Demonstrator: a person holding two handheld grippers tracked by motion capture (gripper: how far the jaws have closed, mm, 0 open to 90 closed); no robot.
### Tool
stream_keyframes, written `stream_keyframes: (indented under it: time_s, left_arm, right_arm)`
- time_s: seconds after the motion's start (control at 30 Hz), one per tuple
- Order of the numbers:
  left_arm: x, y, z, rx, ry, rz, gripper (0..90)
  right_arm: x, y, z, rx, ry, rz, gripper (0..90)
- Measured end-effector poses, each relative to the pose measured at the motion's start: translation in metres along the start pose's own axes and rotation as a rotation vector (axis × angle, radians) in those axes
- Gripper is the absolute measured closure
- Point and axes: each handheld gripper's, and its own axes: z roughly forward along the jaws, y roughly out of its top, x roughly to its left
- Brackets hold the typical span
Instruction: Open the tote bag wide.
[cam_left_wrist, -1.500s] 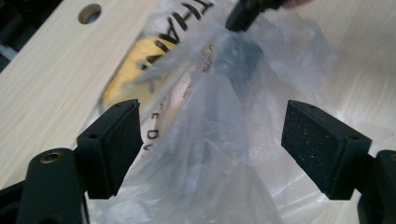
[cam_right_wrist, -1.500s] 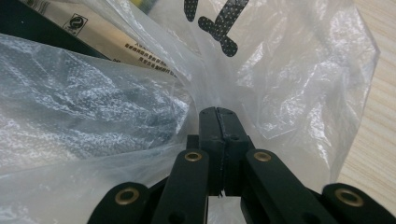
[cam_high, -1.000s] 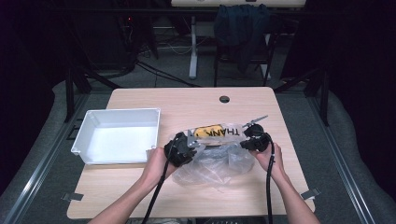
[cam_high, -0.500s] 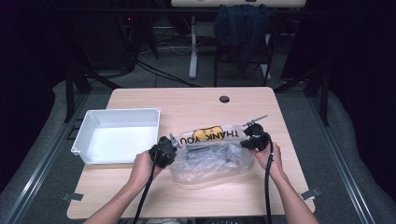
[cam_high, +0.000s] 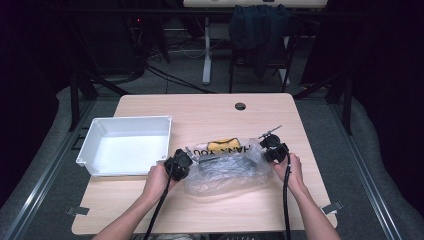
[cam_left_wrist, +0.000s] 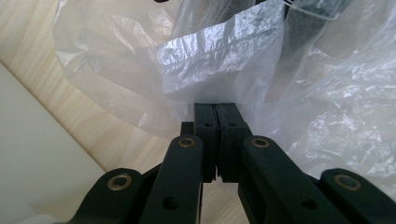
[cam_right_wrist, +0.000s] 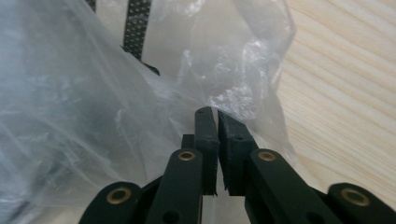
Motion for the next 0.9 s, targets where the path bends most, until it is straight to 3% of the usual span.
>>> stream_keyframes:
  time_s: [0.1, 0.17, 0.27, 0.33, 0.47, 0.53, 0.63, 0.7, 0.77, 0.9]
  left_arm:
    - [0.0, -0.001, -0.001, 0.005, -0.017, 0.004, 89.2]
    - [0.0, -0.002, -0.002, 0.01, -0.028, 0.007, 89.2]
    - [0.002, -0.004, -0.004, 0.005, -0.048, -0.001, 88.9]
    - [0.003, -0.005, -0.005, -0.002, -0.052, -0.008, 88.3]
    - [0.004, -0.005, -0.007, -0.005, -0.058, -0.013, 86.6]
    - [0.003, -0.004, -0.007, -0.009, -0.061, -0.012, 85.5]
    - [0.004, -0.003, -0.009, -0.015, -0.072, -0.021, 85.2]
    - [0.004, -0.003, -0.009, -0.022, -0.082, -0.027, 85.1]
    - [0.005, -0.003, -0.008, -0.03, -0.091, -0.04, 85.1]
    - [0.006, -0.004, -0.009, -0.037, -0.104, -0.055, 85.0]
  right_arm:
    - [-0.005, -0.003, -0.003, 0.011, 0.012, -0.001, 78.3]
    - [-0.01, -0.005, -0.008, -0.002, 0.023, 0.023, 72.8]
    - [-0.027, -0.012, -0.021, -0.044, 0.13, 0.095, 61.0]
    - [-0.036, -0.017, -0.033, -0.091, 0.159, 0.127, 52.0]
    - [-0.049, -0.025, -0.066, -0.167, 0.171, 0.143, 47.4]
    - [-0.049, -0.028, -0.084, -0.188, 0.149, 0.133, 46.1]
    - [-0.044, -0.027, -0.11, -0.236, 0.124, 0.112, 43.6]
    - [-0.035, -0.024, -0.125, -0.27, 0.132, 0.084, 41.7]
    - [-0.021, -0.019, -0.135, -0.287, 0.115, 0.036, 41.0]
    - [0.014, -0.007, -0.139, -0.285, 0.152, -0.071, 39.3]
